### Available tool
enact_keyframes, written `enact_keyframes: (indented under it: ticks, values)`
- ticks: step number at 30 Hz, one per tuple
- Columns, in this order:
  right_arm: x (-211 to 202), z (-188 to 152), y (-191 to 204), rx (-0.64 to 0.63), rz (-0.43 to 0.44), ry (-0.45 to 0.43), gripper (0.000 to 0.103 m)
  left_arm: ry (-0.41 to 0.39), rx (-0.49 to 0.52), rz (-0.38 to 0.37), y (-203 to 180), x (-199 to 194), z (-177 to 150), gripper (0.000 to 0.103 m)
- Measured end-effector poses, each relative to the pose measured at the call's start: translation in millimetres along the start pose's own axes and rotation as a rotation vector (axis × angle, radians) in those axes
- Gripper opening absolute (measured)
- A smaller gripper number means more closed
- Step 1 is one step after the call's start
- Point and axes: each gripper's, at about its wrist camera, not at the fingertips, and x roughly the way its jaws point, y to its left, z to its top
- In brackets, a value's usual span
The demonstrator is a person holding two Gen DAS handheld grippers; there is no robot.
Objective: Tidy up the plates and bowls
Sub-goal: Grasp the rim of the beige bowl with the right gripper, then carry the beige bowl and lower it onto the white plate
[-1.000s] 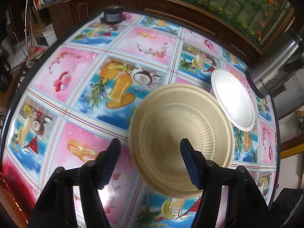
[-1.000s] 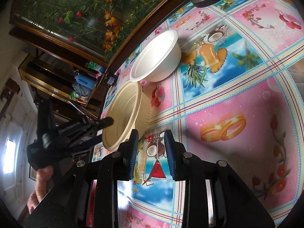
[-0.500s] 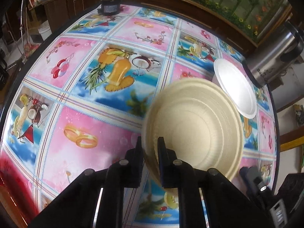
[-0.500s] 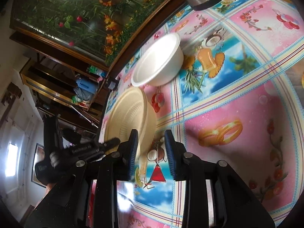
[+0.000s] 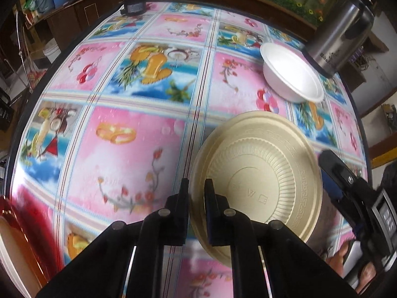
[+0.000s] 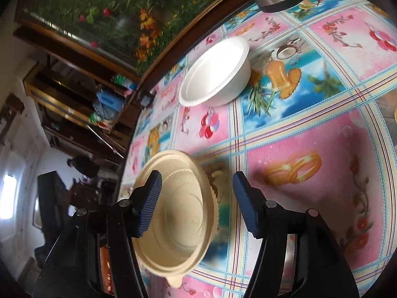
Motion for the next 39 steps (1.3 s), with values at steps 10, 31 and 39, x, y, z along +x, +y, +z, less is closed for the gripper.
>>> enact_keyframes:
  ticks: [10, 31, 39]
  values:
    - [28, -30, 26, -0.214, -0.129, 0.142, 0.015, 0.012, -0.049, -0.006, 24, -9, -34, 0.01]
    - [-10, -105, 99, -0.291, -0.04, 0.091, 0.01, -0.167, -0.054, -0.025, 83, -102, -92, 0.01]
    - [10, -140, 204, -0.428, 0.066, 0.12, 0.01, -0.316, -0.109, 0.072, 164, -174, -113, 0.01]
